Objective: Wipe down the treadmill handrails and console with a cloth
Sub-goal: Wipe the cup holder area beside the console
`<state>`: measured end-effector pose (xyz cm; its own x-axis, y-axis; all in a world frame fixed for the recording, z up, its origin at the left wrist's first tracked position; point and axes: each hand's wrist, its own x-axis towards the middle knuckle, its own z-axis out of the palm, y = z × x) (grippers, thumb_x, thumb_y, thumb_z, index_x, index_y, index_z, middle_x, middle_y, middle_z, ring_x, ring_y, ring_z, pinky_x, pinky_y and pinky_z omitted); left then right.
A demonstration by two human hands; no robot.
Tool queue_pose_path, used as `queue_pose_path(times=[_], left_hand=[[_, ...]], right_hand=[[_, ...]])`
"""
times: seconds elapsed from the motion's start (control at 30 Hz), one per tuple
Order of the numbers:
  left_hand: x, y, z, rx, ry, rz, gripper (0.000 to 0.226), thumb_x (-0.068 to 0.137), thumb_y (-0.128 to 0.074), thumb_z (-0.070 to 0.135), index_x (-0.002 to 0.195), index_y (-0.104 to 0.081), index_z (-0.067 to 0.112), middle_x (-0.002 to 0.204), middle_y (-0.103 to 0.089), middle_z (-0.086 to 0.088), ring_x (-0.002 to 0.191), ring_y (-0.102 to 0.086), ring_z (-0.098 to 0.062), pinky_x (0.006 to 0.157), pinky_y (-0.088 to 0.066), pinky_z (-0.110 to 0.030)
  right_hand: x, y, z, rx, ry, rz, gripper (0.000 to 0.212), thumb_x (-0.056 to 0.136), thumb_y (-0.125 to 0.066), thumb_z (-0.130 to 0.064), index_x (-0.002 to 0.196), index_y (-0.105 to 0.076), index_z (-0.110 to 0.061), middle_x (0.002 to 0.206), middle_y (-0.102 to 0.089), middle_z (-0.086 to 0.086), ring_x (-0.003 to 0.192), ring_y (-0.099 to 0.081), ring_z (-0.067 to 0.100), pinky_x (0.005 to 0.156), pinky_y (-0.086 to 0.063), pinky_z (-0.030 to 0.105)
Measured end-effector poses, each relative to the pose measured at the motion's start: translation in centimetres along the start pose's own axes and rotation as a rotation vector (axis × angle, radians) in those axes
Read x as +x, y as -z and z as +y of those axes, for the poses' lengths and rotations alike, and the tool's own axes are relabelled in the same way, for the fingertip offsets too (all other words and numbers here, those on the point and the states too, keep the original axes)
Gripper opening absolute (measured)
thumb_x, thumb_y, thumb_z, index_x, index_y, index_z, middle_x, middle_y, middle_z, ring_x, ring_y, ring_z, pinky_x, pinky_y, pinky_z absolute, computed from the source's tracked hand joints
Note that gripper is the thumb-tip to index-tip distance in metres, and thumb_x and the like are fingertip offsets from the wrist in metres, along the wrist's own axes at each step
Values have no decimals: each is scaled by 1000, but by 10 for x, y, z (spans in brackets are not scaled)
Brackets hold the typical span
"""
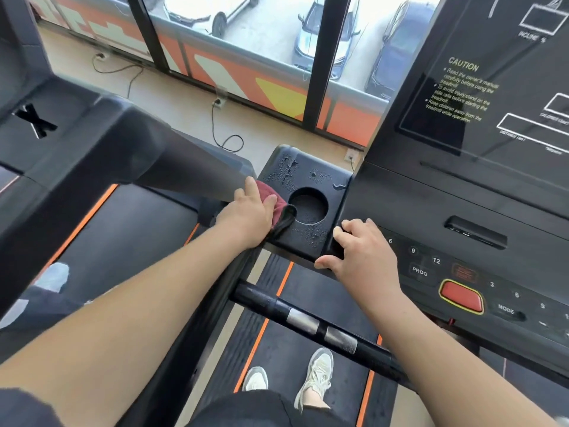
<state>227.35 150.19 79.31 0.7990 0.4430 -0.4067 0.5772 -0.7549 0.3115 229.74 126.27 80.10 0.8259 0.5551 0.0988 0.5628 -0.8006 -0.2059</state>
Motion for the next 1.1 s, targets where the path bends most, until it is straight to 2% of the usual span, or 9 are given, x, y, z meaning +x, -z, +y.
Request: queue_pose_path(times=[0.17, 0.4, 0.47, 0.57, 0.67, 0.77, 0.9, 0.97, 1.1], left_hand=[[-50, -21, -12, 216, -64, 103, 80, 105, -26, 55, 161, 8, 9, 156, -23, -19, 127, -47, -39, 99, -45, -50], [7, 3, 7, 9, -10, -31, 77, 107, -22, 54, 161, 8, 8, 161, -23, -22, 139, -42, -44, 110, -37, -55], [-5, -3, 11, 62, -8, -10, 78, 107, -21, 53, 161, 12, 6, 166, -11, -23, 150, -24, -42, 118, -29, -54], [-55, -35, 8, 268, -78, 86, 80, 103, -10, 54, 157, 21, 4, 165, 20, -27, 155, 15, -43, 126, -2, -55], [-88, -53, 10, 354, -120, 66, 83, 96, 1, 56, 156, 25, 4, 163, 32, -23, 151, 28, -41, 123, 13, -57], [-64, -39, 23, 309, -179, 31, 75, 105, -12, 53, 161, 16, 11, 167, 26, -15, 154, 25, -34, 125, 10, -54], [-25, -1, 26, 290, -331, 127, 60, 107, -26, 50, 161, -23, 26, 170, -13, -8, 154, -12, -30, 123, -19, -50], [-21, -1, 18, 266, -269, 143, 65, 106, -30, 52, 163, -14, 27, 170, -10, -5, 152, -13, -30, 121, -19, -50], [-46, -35, 14, 294, -167, 152, 74, 102, -7, 53, 163, 7, 13, 171, 15, -11, 158, 12, -31, 128, 3, -49]], right_hand=[[4, 2, 1, 18, -31, -24, 59, 54, -90, -57, 85, -76, -9, 96, -64, 3, 92, -60, 29, 108, -45, 42], [0, 3, -2, 44, -56, -46, 59, 64, -87, -54, 99, -75, -8, 107, -63, 2, 104, -56, 28, 112, -37, 37], [-2, 5, -3, 54, -56, -40, 59, 63, -89, -52, 100, -75, -8, 107, -63, 2, 103, -56, 29, 110, -39, 37], [-2, 5, -3, 65, -59, -35, 57, 61, -90, -51, 97, -75, -9, 104, -63, 1, 100, -55, 28, 101, -44, 36], [-2, 6, -2, 70, -58, -18, 57, 60, -91, -53, 93, -74, -10, 101, -62, 0, 97, -55, 26, 101, -45, 36], [-2, 8, -2, 50, -41, -24, 57, 59, -90, -55, 92, -74, -11, 99, -62, 0, 94, -54, 25, 91, -49, 35], [1, 15, 4, 16, 13, -101, 60, 64, -85, -60, 101, -74, -14, 105, -61, -1, 98, -53, 24, 75, -46, 31], [4, 19, 10, 21, 57, -125, 60, 65, -84, -62, 102, -74, -16, 107, -61, -2, 100, -53, 23, 73, -50, 32], [10, 22, 19, -35, 149, -139, 57, 61, -84, -61, 92, -73, -14, 97, -58, 0, 95, -54, 26, 82, -53, 39]])
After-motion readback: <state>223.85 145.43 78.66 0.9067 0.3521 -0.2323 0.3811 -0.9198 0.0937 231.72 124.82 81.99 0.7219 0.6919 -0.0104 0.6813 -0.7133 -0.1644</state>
